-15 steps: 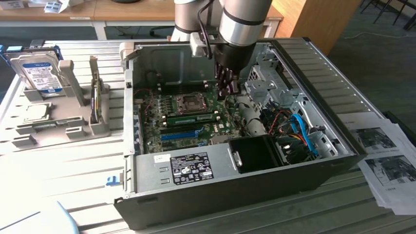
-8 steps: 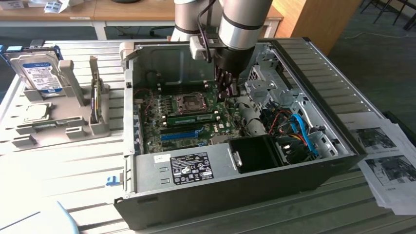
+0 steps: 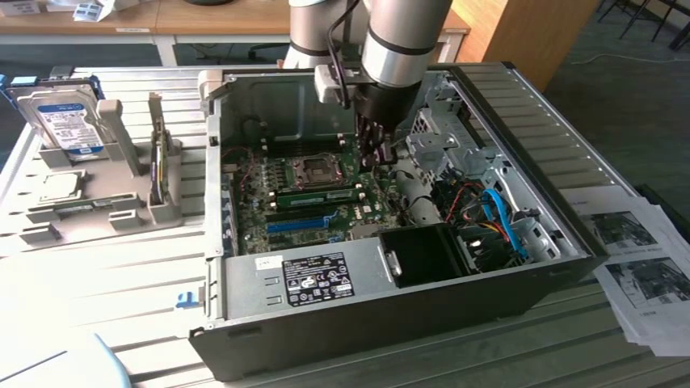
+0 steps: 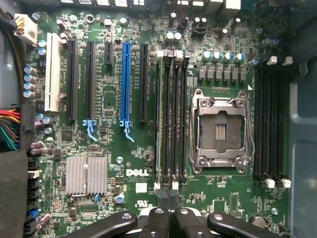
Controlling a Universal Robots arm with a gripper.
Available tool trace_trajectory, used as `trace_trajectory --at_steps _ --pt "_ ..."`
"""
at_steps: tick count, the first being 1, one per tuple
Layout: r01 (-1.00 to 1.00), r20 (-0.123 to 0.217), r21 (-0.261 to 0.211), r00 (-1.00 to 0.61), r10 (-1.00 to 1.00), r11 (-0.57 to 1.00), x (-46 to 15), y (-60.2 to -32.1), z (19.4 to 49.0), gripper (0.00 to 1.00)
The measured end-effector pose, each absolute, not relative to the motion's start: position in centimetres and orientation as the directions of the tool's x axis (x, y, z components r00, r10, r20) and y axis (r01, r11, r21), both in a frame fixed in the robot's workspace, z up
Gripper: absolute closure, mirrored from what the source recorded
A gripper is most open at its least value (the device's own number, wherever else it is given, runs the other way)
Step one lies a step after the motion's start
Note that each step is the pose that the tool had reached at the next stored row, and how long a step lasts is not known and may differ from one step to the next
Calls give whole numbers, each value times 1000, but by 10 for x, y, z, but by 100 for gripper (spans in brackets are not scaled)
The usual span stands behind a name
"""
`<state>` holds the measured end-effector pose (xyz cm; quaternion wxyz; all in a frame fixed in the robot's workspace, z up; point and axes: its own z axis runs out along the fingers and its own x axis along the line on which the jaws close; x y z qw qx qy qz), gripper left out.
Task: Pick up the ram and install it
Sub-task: 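Press down the ram until it locks into place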
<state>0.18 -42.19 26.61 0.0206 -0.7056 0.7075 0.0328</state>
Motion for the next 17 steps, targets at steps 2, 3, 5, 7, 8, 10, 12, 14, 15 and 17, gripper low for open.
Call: trace_trajectory --at_steps 2,3,5,7,8,10,12,14,15,17 --pt "-1000 -75 17 -3 -997 2 2 -422 264 91" --pt "-1000 -76 17 -3 -997 2 2 -422 263 91" --pt "-1000 -76 17 -3 -997 2 2 -422 262 91" --pt "-1000 -76 17 -3 -997 2 2 -422 260 91" --pt "-1000 -76 17 -3 -997 2 2 -422 259 91" --pt "-1000 -75 17 -3 -997 2 2 -422 257 91" --pt "-1000 -76 17 -3 -997 2 2 -422 256 91" --pt "-1000 -76 17 -3 -997 2 2 -422 254 91" --pt "-1000 -76 17 -3 -997 2 2 -422 253 91" --pt "-1000 -75 17 -3 -997 2 2 -422 251 91"
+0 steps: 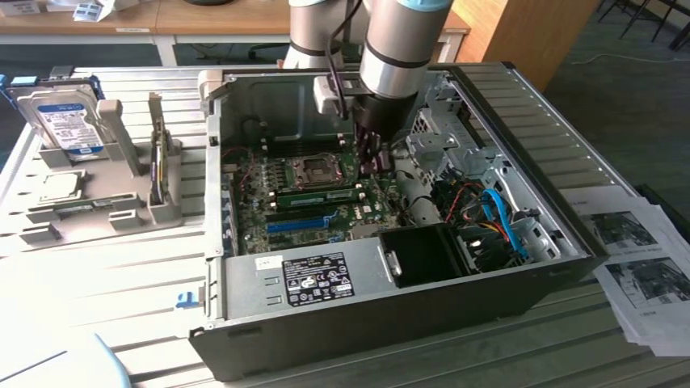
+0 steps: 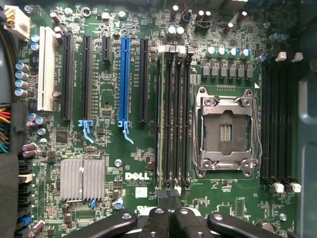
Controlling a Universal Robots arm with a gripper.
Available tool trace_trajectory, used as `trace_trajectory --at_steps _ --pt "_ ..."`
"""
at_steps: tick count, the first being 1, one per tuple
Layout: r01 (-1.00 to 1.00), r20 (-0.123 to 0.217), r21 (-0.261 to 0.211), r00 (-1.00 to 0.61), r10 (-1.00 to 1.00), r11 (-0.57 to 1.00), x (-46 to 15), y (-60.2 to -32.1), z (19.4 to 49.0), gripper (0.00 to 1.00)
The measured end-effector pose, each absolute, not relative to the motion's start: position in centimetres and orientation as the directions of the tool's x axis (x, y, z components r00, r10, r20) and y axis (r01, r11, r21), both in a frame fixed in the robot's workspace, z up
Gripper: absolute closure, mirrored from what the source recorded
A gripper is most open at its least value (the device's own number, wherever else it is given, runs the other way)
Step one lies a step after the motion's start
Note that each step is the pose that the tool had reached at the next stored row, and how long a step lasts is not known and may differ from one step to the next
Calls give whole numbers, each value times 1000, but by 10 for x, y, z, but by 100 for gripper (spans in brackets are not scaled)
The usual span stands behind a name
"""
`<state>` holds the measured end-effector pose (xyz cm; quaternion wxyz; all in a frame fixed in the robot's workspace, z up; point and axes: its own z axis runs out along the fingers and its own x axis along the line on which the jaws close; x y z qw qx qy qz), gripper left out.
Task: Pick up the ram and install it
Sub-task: 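Press down the ram until it locks into place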
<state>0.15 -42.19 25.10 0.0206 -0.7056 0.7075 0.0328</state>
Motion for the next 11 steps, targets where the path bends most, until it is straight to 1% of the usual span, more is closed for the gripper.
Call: trace_trajectory --at_steps 11 --pt "-1000 -75 17 -3 -997 2 1 -422 241 91"
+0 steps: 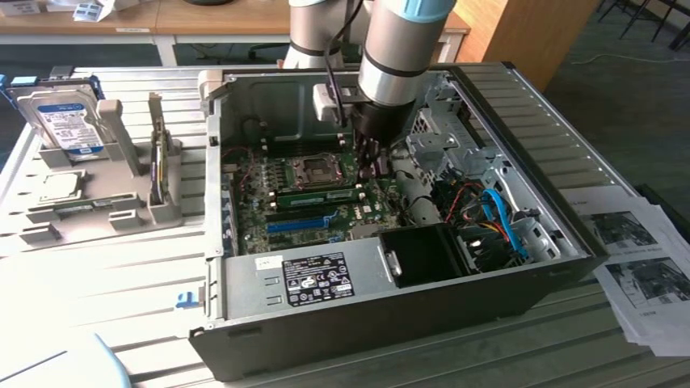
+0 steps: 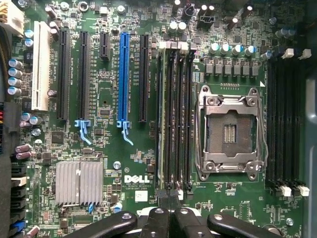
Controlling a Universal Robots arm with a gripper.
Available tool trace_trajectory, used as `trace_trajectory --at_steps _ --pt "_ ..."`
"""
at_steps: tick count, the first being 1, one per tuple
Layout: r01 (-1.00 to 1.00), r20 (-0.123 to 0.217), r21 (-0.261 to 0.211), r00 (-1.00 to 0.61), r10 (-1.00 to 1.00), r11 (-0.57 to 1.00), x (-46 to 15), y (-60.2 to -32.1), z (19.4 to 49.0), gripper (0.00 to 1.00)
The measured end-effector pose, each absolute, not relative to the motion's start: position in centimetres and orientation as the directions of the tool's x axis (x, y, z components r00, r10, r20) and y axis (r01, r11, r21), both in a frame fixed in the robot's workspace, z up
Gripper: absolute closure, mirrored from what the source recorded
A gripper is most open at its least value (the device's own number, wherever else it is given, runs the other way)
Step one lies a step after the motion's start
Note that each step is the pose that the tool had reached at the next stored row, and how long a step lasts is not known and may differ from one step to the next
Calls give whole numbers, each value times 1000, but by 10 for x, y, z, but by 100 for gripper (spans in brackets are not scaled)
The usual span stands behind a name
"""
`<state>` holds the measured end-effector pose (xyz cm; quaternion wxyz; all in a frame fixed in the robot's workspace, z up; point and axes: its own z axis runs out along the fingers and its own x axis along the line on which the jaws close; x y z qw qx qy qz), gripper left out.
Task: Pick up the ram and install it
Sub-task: 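Press down the ram until it locks into place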
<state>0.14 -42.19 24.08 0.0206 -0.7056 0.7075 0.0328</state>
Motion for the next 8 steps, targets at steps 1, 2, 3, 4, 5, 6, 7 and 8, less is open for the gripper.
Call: trace_trajectory --at_steps 1,2,3,4,5,6,7,8 --pt "-1000 -76 17 -3 -997 2 1 -422 240 91" --pt "-1000 -76 17 -3 -997 2 1 -422 240 91" --pt "-1000 -75 18 -3 -997 2 1 -422 239 91" --pt "-1000 -75 18 -3 -997 2 1 -422 239 91" --pt "-1000 -75 18 -3 -997 2 1 -422 239 91" --pt "-1000 -75 17 -3 -997 2 1 -422 239 91" --pt "-1000 -75 17 -3 -997 2 1 -422 239 91" --pt "-1000 -75 17 -3 -997 2 1 -422 239 91"
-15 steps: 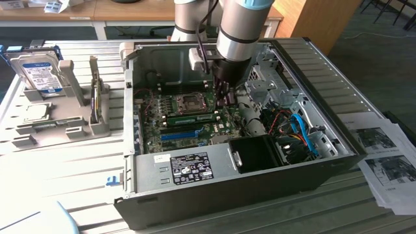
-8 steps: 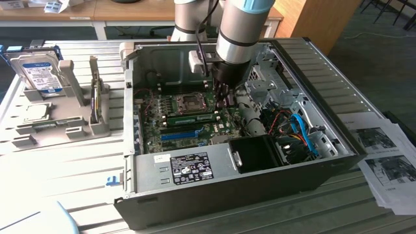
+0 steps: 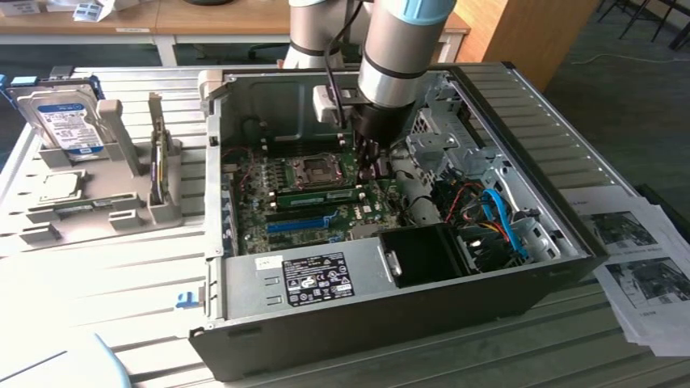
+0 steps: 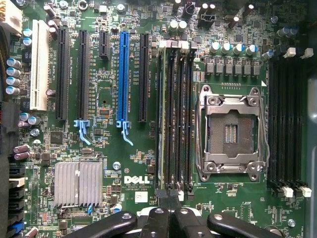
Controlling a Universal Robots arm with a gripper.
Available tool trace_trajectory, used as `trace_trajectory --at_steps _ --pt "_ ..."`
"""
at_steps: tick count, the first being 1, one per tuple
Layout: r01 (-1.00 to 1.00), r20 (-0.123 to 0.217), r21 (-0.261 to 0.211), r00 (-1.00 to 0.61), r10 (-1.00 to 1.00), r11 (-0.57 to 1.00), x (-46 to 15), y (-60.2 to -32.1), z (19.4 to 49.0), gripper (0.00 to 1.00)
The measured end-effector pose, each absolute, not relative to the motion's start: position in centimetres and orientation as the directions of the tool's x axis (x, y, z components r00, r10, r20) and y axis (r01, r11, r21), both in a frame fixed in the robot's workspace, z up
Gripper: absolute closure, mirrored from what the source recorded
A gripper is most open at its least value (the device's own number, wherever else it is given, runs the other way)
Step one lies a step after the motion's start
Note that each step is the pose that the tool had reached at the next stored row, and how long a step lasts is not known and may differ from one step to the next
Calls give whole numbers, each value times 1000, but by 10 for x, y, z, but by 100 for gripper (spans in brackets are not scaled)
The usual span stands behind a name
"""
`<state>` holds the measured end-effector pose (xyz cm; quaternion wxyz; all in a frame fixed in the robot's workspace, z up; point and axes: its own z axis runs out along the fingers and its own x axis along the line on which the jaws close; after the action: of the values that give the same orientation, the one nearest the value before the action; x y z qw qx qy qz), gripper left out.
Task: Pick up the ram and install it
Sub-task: 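Press down the ram until it locks into place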
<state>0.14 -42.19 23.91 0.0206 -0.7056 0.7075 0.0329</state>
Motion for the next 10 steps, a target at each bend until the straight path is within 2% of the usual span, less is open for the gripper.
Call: trace_trajectory --at_steps 10 --pt "-1000 -80 17 -3 -997 2 1 -422 234 91"
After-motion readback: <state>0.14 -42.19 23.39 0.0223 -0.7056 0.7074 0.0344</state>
